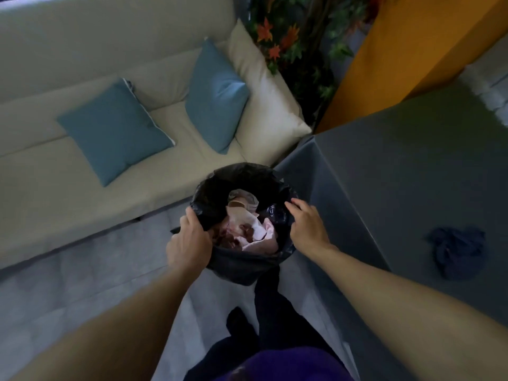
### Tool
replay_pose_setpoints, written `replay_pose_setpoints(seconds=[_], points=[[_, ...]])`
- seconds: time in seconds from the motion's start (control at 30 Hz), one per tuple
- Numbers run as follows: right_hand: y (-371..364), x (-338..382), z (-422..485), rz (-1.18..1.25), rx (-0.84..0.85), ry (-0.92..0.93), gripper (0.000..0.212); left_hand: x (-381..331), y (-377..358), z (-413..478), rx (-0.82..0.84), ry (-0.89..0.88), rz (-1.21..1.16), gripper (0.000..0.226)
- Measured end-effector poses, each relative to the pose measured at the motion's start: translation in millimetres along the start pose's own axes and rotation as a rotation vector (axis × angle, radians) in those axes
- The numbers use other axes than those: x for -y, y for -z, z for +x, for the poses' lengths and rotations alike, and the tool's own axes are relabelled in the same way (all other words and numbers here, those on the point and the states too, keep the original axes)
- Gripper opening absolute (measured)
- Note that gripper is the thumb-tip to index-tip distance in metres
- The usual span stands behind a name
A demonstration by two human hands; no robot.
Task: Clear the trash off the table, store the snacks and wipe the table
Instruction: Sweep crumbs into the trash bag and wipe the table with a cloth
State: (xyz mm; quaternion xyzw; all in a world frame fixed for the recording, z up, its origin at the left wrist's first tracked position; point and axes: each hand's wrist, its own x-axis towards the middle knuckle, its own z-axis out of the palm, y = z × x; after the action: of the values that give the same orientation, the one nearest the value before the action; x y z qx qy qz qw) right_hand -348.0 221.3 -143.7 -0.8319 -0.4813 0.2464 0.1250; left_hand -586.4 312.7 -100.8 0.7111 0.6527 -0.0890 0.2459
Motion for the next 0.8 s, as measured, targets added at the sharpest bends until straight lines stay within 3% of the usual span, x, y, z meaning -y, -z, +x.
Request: replay_pose_setpoints(seconds=[0.37, 0.8], points=[[-53, -2, 89, -0.067, 0.140, -0.040, 0.070, 11, -38, 90, 0.024, -0.022, 0.130, 0.077], [-207, -69, 162, -0.009, 0.158, -0.242, 0.068, 55, -183, 214, 0.125, -0.085, 0.152, 0.078]])
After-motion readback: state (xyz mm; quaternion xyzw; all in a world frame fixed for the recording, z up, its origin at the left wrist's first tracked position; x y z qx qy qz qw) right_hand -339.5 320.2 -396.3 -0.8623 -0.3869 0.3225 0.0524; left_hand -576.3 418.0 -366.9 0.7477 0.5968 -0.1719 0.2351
